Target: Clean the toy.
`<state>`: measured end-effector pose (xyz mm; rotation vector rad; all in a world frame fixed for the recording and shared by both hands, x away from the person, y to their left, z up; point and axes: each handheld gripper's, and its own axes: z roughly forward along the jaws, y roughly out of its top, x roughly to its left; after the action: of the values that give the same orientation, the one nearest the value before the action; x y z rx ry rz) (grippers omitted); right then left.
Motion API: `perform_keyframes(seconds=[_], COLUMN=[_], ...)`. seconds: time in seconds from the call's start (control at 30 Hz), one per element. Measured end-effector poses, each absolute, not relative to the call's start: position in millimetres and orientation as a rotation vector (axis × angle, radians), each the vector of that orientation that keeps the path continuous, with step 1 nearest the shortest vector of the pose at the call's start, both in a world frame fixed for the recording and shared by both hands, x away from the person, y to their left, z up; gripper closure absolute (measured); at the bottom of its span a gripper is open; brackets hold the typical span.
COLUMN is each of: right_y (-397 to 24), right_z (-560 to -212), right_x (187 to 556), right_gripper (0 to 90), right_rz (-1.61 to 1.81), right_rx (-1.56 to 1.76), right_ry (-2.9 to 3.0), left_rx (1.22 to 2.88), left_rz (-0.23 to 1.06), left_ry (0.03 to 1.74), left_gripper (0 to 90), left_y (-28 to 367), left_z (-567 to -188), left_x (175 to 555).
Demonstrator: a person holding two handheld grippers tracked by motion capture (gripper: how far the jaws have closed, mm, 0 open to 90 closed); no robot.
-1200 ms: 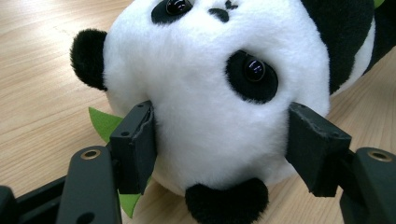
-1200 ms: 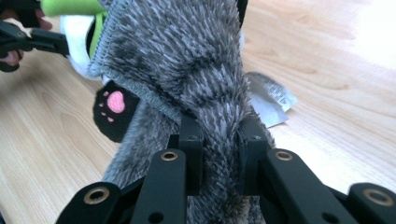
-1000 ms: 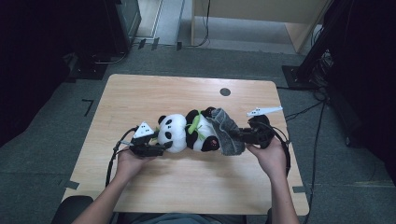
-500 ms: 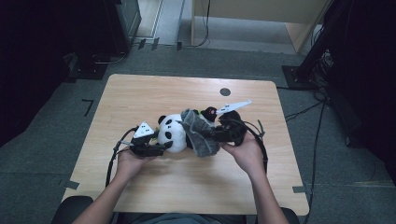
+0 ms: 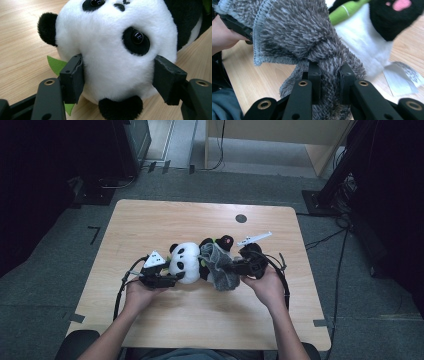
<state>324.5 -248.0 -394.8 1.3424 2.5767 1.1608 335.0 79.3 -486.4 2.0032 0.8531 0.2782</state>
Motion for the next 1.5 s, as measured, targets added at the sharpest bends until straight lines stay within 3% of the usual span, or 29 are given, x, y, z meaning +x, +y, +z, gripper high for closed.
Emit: perform_keyframes(seconds=[0.4,0.6,0.8,1.0,1.3,1.5], right_y=[-289.3,-294.6,-258.0,-198.9,-133.0,-134.2], right_z=[-396.6,-373.9,-351.0,-358.0,-410.6,-439.6], right_x=[318.1,310.8,304.5,307.1,320.1,321.5], right_gripper=[77.8,77.9,77.8,77.7,77.7,77.7], right_rz=[1.131,1.269,1.304,1.262,1.178,1.2], right_rx=[1.458,1.418,1.26,1.108,1.05,1.025], right_ry=[2.47,2.438,2.479,2.593,2.667,2.613], left_rx=[2.005,1.995,2.001,2.003,2.001,2.004], left_rz=[0.277,0.255,0.247,0.232,0.218,0.22], left_ry=[0.845,0.861,0.867,0.879,0.889,0.892], left_gripper=[32.7,34.1,35.5,36.1,36.9,37.3], left_y=[80.4,80.7,80.7,80.8,81.4,81.2], left_z=[-485.8,-484.3,-482.5,-480.6,-479.5,-479.9], left_x=[335.4,338.2,339.5,341.3,343.5,343.6])
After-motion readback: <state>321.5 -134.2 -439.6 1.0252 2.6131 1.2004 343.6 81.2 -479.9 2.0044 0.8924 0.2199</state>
